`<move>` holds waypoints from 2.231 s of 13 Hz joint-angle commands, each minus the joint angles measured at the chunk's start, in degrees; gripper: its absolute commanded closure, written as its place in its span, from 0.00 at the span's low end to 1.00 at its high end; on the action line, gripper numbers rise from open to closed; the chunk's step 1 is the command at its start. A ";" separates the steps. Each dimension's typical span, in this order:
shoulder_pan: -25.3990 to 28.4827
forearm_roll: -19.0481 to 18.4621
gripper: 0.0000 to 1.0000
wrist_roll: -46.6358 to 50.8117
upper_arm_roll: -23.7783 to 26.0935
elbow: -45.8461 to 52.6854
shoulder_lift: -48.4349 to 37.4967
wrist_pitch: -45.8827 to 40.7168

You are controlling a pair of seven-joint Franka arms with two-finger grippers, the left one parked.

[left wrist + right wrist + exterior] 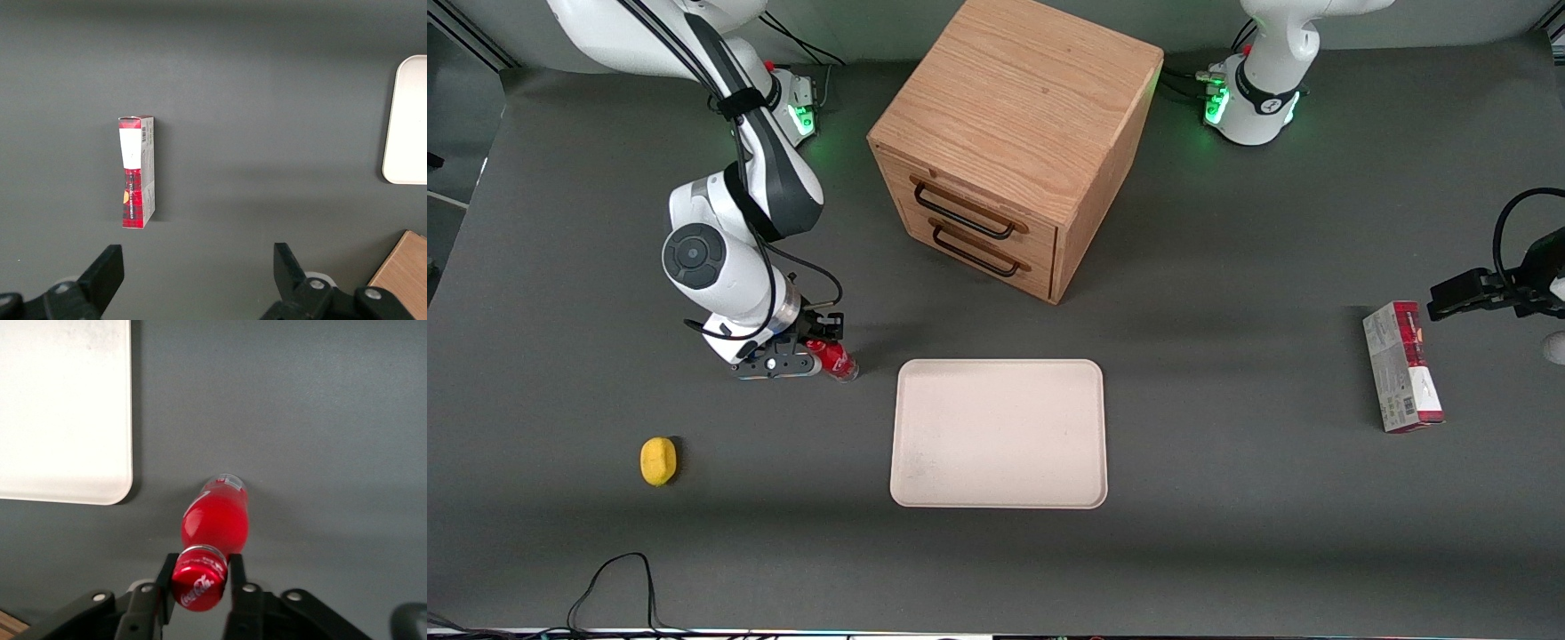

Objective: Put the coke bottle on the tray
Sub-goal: 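Lower the right gripper and close it around the bottle's neck, then lift the bottle with the right gripper and pull it back, then carry the bottle over the white tray's corner with the right gripper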

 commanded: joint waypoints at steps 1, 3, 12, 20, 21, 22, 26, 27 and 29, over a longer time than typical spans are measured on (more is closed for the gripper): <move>0.34 0.53 1.00 0.78 -0.26 0.47 0.02 0.14; 0.34 0.53 1.00 0.95 -0.53 0.82 -0.51 -0.21; -2.73 0.79 1.00 -0.28 -3.60 35.06 -2.62 -43.23; -4.58 2.55 1.00 1.29 -1.77 58.26 11.93 -54.26; -4.67 2.99 1.00 4.78 0.16 62.31 16.93 -54.18; -4.76 2.91 1.00 7.60 2.09 65.13 20.72 -53.13; -2.13 2.29 1.00 19.04 3.43 67.00 29.00 -37.68; -0.99 1.16 1.00 21.58 3.25 67.01 30.68 -35.04; -0.28 -0.43 1.00 27.21 3.43 67.01 33.66 -28.37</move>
